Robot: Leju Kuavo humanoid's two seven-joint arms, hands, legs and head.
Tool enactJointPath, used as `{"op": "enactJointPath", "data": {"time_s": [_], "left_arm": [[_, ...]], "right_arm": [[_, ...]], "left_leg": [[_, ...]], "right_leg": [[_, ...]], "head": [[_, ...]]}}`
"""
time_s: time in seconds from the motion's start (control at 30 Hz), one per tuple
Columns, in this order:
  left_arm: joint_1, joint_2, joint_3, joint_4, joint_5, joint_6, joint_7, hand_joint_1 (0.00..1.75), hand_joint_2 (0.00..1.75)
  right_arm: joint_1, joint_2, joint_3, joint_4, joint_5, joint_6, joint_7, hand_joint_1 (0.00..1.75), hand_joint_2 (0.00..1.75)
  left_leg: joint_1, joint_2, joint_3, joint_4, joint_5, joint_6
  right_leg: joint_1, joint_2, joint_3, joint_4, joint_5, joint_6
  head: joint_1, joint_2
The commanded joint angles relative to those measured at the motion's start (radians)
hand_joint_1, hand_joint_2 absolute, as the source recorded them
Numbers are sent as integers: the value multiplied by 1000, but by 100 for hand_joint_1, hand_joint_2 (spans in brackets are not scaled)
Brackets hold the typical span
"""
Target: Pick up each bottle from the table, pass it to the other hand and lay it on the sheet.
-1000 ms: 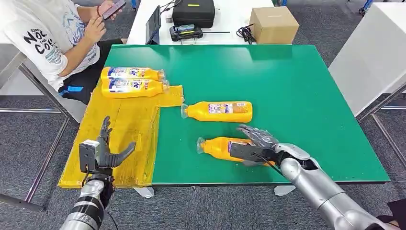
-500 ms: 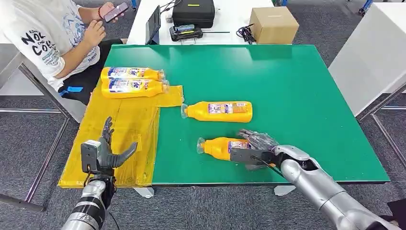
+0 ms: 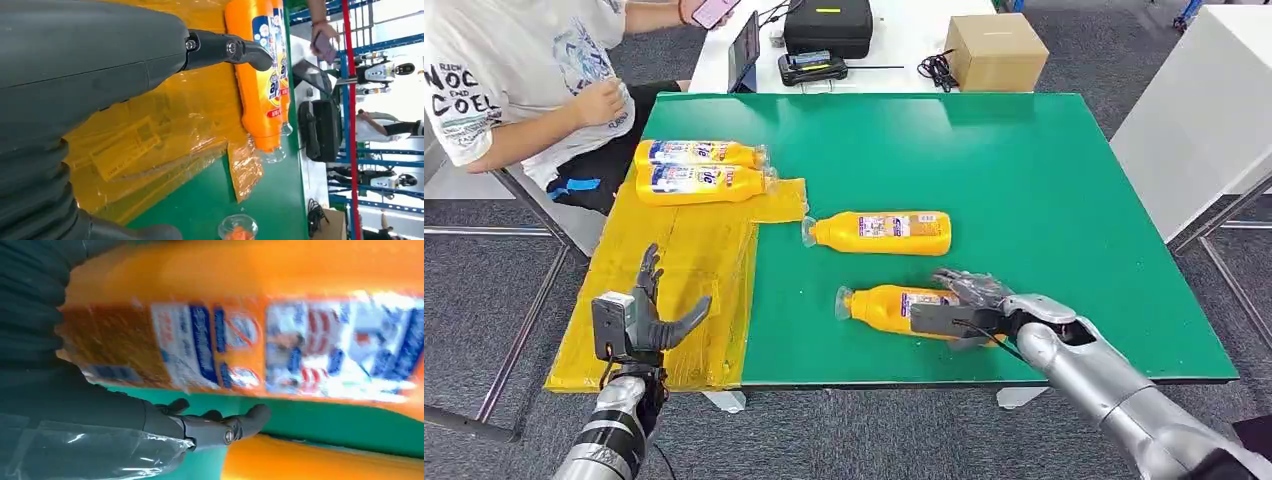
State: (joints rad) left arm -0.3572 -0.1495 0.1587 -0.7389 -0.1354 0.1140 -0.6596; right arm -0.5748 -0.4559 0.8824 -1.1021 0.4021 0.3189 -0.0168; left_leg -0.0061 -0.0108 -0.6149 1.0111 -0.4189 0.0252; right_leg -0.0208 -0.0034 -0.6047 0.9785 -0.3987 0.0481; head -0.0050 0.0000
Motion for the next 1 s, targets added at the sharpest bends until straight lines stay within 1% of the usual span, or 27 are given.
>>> {"op": "enactJointPath", "data": {"time_s": [0.03,0.07,0.27,0.43,0.47,0.53,0.57,0.6,0.67,0.73,0.77,0.8,0.83,0.87,0.9,0.93,0.97,1.0], "left_arm": [[-43,-15,-1,59,13,-10,-1,0,175],[-44,-17,1,59,17,-14,-3,0,175],[-45,-20,0,60,19,-16,-4,0,175],[-51,-22,-3,68,21,-19,-8,0,175],[-52,-22,-4,71,21,-20,-10,0,175],[-52,-23,-4,70,22,-20,-12,0,175],[-47,-23,-3,60,22,-17,-16,0,175],[-43,-23,-3,51,22,-19,-14,0,175],[-43,-22,-3,50,22,-19,-14,0,175],[-42,-22,-2,48,21,-20,-12,0,175],[-37,-23,0,39,22,-16,-13,0,175],[-30,-24,3,24,22,-16,-13,0,175],[-17,-25,7,-2,22,-17,-11,0,175],[-10,-26,8,-16,22,-18,-8,0,175],[-9,-26,8,-19,21,-19,-6,0,175],[-9,-26,8,-19,21,-19,-6,0,175],[-3,-27,9,-31,20,-18,-2,0,175],[3,-29,8,-45,22,-24,-1,0,175]], "right_arm": [[-102,-36,99,33,-17,33,16,175,175],[-102,-47,106,17,-28,37,20,175,175],[-104,-53,113,9,-38,42,21,175,175],[-107,-55,122,-2,-77,38,4,175,175],[-84,-49,101,-12,-107,9,-21,175,175],[-30,-34,60,-38,-120,-53,-53,175,175],[61,13,-37,-74,-129,-160,-108,175,175],[96,38,-63,-89,-93,-173,-100,175,175],[101,43,-63,-92,-89,-173,-98,175,175],[101,45,-70,-92,-83,-172,-96,175,175],[157,98,-157,-106,-78,-219,-146,175,175],[210,154,-230,-132,-42,-270,-184,175,175],[278,228,-305,-181,0,-310,-215,175,175],[302,250,-319,-211,27,-323,-214,175,175],[306,254,-320,-220,34,-322,-208,175,175],[306,254,-320,-220,34,-322,-208,175,175],[348,314,-397,-259,20,-380,-266,175,175],[370,347,-432,-299,38,-413,-311,175,175]], "left_leg": [[1,1,2,0,-1,-1],[1,1,3,1,-2,-2],[1,1,2,1,-1,-1],[1,1,2,1,-1,-1],[1,1,3,1,-2,-2],[2,1,4,1,-2,-2],[2,0,4,0,-2,-2],[2,0,4,0,-2,-2],[2,1,3,-1,-1,-2],[3,1,6,0,-4,-3],[2,2,3,0,-2,-2],[1,1,2,0,-1,-1],[2,1,4,0,-2,-2],[2,1,2,-1,-1,-2],[3,2,4,0,-3,-3],[3,3,2,-1,-2,-2],[3,2,4,0,-3,-3],[3,3,1,0,-2,-2]], "right_leg": [[1,0,2,0,-1,-1],[1,1,3,1,-1,-2],[1,0,2,0,-1,-2],[1,0,2,0,-1,-2],[1,1,3,0,-2,-2],[2,1,4,0,-2,-3],[2,0,4,-1,-1,-2],[2,-1,5,-1,-2,-2],[2,0,4,-2,-1,-2],[3,0,7,-1,-3,-3],[2,1,3,0,-2,-3],[2,1,2,-1,-1,-2],[2,0,4,-1,-2,-3],[2,1,2,-2,-1,-2],[3,2,5,-2,-1,-3],[3,3,3,-1,-1,-2],[3,2,4,0,-2,-3],[3,2,1,0,-1,-2]], "head": [[0,0],[0,0],[0,0],[0,0],[0,0],[0,0],[0,0],[0,0],[0,0],[1,0],[-1,0],[0,0],[0,0],[0,0],[0,0],[0,0],[2,0],[0,0]]}}
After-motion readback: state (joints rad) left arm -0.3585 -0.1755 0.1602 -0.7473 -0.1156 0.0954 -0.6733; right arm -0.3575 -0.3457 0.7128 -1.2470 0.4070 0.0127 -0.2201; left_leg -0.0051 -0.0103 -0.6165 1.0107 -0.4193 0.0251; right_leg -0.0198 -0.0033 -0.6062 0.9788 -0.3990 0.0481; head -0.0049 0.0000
